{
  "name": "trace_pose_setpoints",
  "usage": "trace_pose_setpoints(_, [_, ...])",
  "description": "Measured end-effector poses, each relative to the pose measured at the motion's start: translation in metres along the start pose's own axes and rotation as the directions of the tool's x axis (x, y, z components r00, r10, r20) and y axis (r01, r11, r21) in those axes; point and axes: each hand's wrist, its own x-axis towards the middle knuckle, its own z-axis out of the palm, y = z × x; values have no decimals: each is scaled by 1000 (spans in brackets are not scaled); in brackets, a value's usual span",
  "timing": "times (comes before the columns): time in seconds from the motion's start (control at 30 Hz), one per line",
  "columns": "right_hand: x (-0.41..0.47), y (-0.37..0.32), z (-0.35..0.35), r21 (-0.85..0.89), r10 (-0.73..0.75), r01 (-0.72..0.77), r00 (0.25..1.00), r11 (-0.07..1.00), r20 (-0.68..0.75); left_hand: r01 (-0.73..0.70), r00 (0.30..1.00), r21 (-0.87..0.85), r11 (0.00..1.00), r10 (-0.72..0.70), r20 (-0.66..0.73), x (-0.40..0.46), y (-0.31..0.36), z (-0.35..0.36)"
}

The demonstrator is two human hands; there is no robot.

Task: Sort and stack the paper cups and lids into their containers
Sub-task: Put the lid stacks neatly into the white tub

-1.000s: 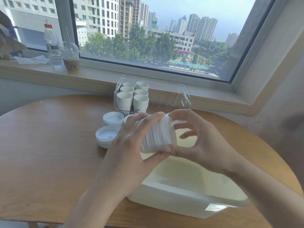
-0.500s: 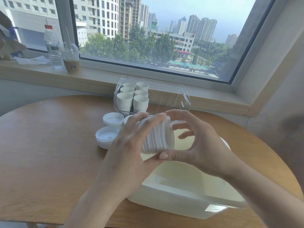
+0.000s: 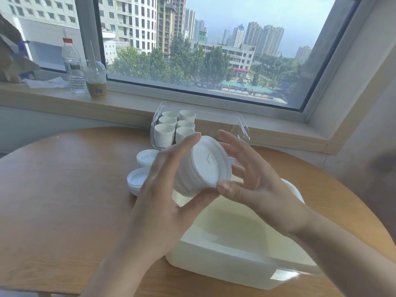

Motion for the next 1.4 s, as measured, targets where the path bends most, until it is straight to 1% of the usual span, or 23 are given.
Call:
trace_pose_setpoints(0.07, [1,0,3,70,10,-11,1000,997,19,49,999,-113,992,-48,12,0,2,-2])
trace_pose_setpoints(0.13, [3,1,6,105,19,-22,999,994,29,58,998,-166,984,-51,47,1,4,-2])
trace_pose_setpoints(0.27, [5,2,5,122,28,-31,999,992,25,66,991,-205,977,-39,131,0,-1,-6])
trace_pose_setpoints(0.33, [6,2,4,118,33,-38,998,992,45,78,989,-216,973,-48,143,0,-4,-7])
trace_pose_setpoints(0.5, [9,3,6,124,58,-62,998,990,40,89,991,-198,976,-67,117,0,-5,-6])
trace_pose_setpoints(0.7, [11,7,0,100,73,-76,997,992,32,82,985,-126,989,-60,164,1,-10,-14])
trace_pose_setpoints(0.8, [11,11,-7,78,111,-112,994,991,23,104,983,-49,993,-95,159,2,-14,-21])
trace_pose_setpoints(0.9, [10,19,-14,-13,196,-196,980,981,29,135,982,44,990,-139,124,4,-24,-31])
trace_pose_setpoints(1.0, [9,32,-15,-183,313,-299,948,937,54,180,976,103,978,-190,102,4,-36,-38])
trace_pose_setpoints(1.07, [12,43,-12,-273,375,-349,926,896,46,221,967,100,970,-231,106,3,-42,-38])
trace_pose_setpoints(1.2, [20,60,-4,-344,480,-434,876,833,56,307,942,69,949,-313,121,3,-44,-36])
trace_pose_setpoints(1.3, [20,70,1,-405,524,-457,849,792,69,341,925,64,938,-347,157,3,-45,-36])
trace_pose_setpoints(1.4, [17,78,5,-462,548,-452,832,763,90,350,923,49,935,-354,150,2,-47,-36])
